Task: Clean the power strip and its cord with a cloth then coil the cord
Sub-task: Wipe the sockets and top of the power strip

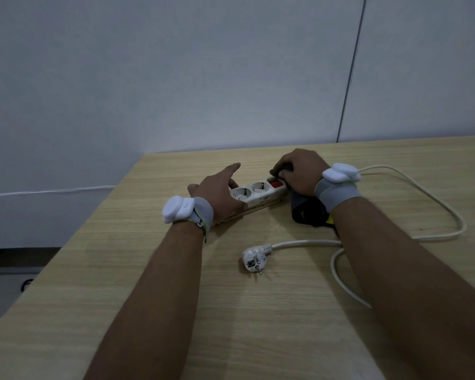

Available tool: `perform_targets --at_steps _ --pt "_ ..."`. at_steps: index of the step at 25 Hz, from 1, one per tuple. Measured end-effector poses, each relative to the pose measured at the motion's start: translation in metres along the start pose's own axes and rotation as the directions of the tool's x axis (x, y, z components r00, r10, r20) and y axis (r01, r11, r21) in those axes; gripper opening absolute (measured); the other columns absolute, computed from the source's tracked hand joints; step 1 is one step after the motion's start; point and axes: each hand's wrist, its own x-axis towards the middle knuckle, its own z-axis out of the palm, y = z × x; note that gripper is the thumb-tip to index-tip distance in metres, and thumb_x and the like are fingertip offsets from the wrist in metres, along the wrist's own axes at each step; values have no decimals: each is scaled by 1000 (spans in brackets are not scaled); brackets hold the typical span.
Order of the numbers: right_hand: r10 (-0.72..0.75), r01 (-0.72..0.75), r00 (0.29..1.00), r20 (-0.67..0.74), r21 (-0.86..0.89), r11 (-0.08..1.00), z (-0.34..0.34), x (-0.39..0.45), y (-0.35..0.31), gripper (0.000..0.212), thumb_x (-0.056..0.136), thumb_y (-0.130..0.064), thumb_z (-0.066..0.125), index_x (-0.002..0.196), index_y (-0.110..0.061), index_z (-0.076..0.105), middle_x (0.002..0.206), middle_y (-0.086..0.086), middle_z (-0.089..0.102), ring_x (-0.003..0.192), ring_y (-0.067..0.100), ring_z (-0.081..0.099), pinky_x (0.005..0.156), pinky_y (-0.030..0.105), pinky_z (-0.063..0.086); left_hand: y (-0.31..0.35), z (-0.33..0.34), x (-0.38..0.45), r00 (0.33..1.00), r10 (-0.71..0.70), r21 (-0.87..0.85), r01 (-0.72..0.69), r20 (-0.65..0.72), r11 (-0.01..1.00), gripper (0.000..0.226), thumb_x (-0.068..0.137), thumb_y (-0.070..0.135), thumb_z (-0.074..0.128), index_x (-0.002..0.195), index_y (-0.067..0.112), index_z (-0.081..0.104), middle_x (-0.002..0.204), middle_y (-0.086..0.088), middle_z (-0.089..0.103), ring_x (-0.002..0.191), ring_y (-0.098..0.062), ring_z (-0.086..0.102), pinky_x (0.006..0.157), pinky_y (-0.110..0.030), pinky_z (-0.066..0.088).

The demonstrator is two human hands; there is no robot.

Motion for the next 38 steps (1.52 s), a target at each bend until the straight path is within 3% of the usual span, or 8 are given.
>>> perform_targets --at_steps 4,12,17,21,25,29,34,38 --pt "-166 162 964 209 39 986 2 -1 -13 24 84 -16 61 96 -32 75 106 -1 66 100 21 59 77 20 36 0 0 -1 1000 -1 -15 1 0 1000 95 74 45 75 149 45 16 119 17 59 111 -19 56 83 -40 21" --pt "-152 155 983 104 -25 988 25 0 -32 25 87 -19 54 103 -27 72 110 6 60 103 29 57 86 33 46 0 0 -1 1000 14 -15 -14 -20 1000 91 75 46 73 149 43 19 118 17 61 110 -18 57 82 -39 21" --pt "185 -181 983 13 -146 973 14 12 -10 22 86 -18 54 94 -11 74 102 11 70 90 28 64 74 29 50 -1 1 0 1000 1 -2 -1 2 1000 93 75 45 74 149 43 18 121 17 59 113 -19 55 82 -42 22" --pt "-34 35 996 83 -15 999 15 4 -16 22 87 -16 57 98 -20 75 110 6 67 101 26 60 83 28 45 -2 1 2 1000 6 -9 -5 14 1000 94 74 45 75 149 43 18 120 16 60 112 -19 56 82 -43 21" --pt "162 -151 985 51 -169 974 9 13 -2 22 86 -17 55 95 -14 75 105 7 70 92 25 64 78 29 52 -2 1 1 1000 -2 -5 2 -2 1000 93 74 46 74 149 43 18 121 16 60 113 -20 55 82 -42 22" --pt "50 -52 995 86 17 999 2 3 3 25 85 -15 58 98 -26 76 113 -1 68 104 22 61 83 22 44 -1 1 1 1000 -3 -14 3 5 1000 93 74 46 74 148 43 18 120 17 60 112 -19 56 83 -41 23" --pt "145 -125 970 193 -110 986 -18 4 22 23 81 -15 63 96 -25 76 108 1 71 100 22 62 77 21 42 -1 1 -1 1000 1 -33 -1 8 999 91 74 44 74 148 42 21 121 17 59 112 -18 55 83 -41 22" --pt "77 -80 993 87 29 996 -17 -3 24 23 83 -17 62 98 -28 75 107 0 71 100 20 62 78 19 39 -2 -2 -1 1000 -2 -31 2 10 1000 90 74 43 74 148 42 22 121 16 59 111 -18 56 84 -40 24"
